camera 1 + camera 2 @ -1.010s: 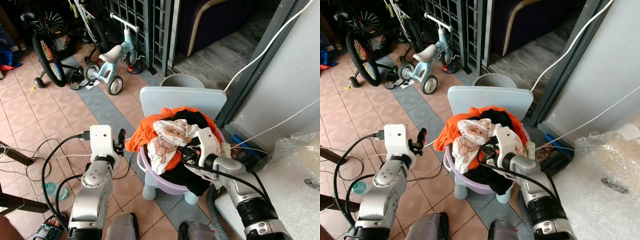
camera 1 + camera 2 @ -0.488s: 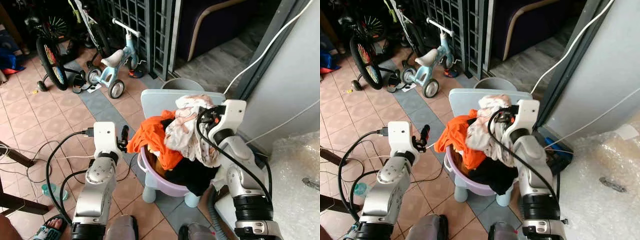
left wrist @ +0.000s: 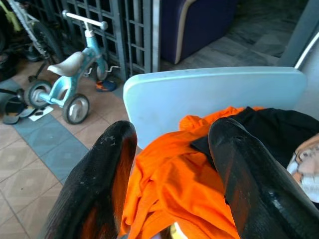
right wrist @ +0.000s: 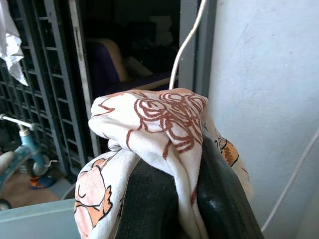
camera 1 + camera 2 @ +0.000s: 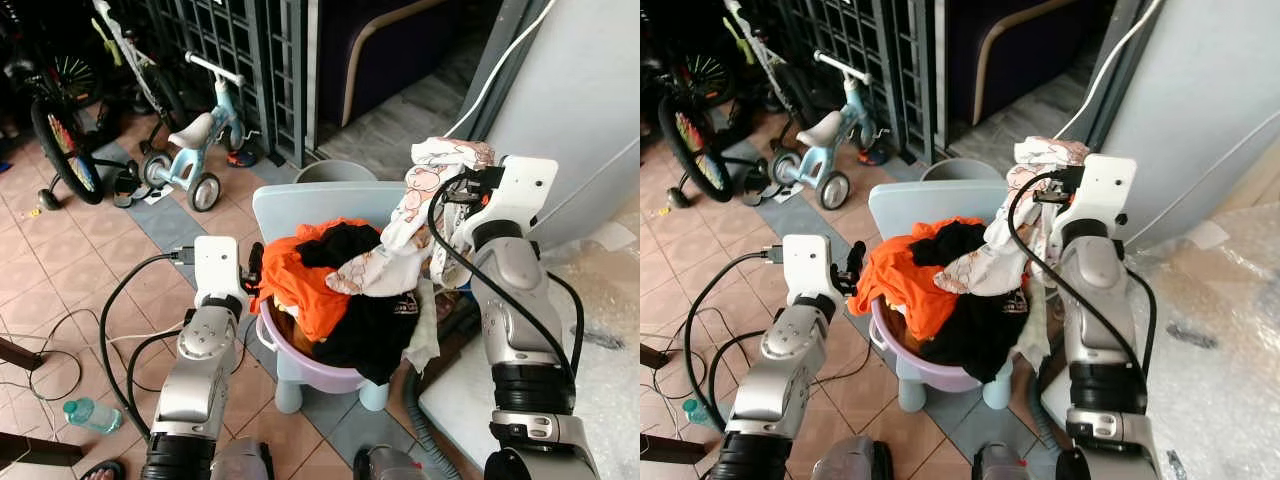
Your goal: Clothes washing
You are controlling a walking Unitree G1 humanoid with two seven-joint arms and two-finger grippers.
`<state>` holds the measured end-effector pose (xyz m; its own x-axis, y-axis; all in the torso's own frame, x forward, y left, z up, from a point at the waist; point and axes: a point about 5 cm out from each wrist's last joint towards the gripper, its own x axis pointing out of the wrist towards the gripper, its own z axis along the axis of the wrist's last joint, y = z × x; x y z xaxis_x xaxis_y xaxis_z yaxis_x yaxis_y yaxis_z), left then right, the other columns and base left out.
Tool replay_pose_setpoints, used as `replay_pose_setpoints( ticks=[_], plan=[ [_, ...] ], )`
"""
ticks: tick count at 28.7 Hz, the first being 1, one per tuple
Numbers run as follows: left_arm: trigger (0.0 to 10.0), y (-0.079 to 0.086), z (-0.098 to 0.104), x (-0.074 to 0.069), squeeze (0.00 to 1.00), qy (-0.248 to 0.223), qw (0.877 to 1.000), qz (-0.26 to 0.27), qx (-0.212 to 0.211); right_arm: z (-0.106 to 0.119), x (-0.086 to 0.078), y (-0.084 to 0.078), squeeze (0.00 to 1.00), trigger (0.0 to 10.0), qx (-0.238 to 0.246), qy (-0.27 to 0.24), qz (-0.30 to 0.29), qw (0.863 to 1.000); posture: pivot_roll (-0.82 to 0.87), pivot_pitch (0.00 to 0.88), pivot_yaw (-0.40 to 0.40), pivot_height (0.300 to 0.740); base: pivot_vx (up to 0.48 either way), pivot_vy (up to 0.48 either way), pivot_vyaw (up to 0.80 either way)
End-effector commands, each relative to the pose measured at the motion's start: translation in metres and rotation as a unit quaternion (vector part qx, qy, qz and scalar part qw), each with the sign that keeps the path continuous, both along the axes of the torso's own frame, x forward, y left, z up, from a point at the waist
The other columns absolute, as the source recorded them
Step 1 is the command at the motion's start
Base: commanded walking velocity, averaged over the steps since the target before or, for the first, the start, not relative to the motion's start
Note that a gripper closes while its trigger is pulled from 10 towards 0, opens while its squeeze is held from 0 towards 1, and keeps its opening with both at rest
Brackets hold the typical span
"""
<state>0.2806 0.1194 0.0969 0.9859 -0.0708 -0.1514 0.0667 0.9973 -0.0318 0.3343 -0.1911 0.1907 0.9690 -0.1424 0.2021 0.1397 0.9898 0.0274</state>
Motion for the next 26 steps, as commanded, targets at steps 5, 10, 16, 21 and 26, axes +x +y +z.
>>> replay_pose_setpoints(
  ticks=[5,10,16,21,26],
  plan=[
    [10.0,0.001,-0.002,0.002,0.0,0.001,1.0,0.008,-0.006,0.019,0.008,-0.018,0.0,10.0,-0.03,-0.029,-0.055,0.998,0.02,0.026,-0.004,0.74,0.0,-0.342,-0.8],
    [10.0,0.002,-0.001,0.004,0.0,-0.004,1.0,0.008,-0.008,0.038,0.008,-0.046,0.0,10.0,-0.06,-0.065,-0.125,0.988,0.02,0.03,-0.002,0.74,0.0,-0.355,-0.8],
    [10.0,0.001,-0.001,0.005,0.0,-0.004,1.0,0.003,-0.009,0.057,0.01,-0.083,0.0,10.0,-0.091,-0.079,-0.206,0.971,0.01,0.033,0.004,0.74,0.0,-0.31,-0.8],
    [10.0,0.001,-0.001,0.005,0.0,-0.005,1.0,0.003,-0.011,0.066,0.01,-0.113,0.0,10.0,-0.107,-0.071,-0.26,0.957,0.01,0.037,0.006,0.74,0.0,0.0,-0.8],
    [10.0,0.001,-0.001,0.004,0.0,-0.005,1.0,0.002,-0.018,0.046,0.024,-0.118,0.0,10.0,-0.084,0.014,-0.218,0.972,0.01,0.038,0.007,0.74,0.0,0.0,0.0]
  ],
)
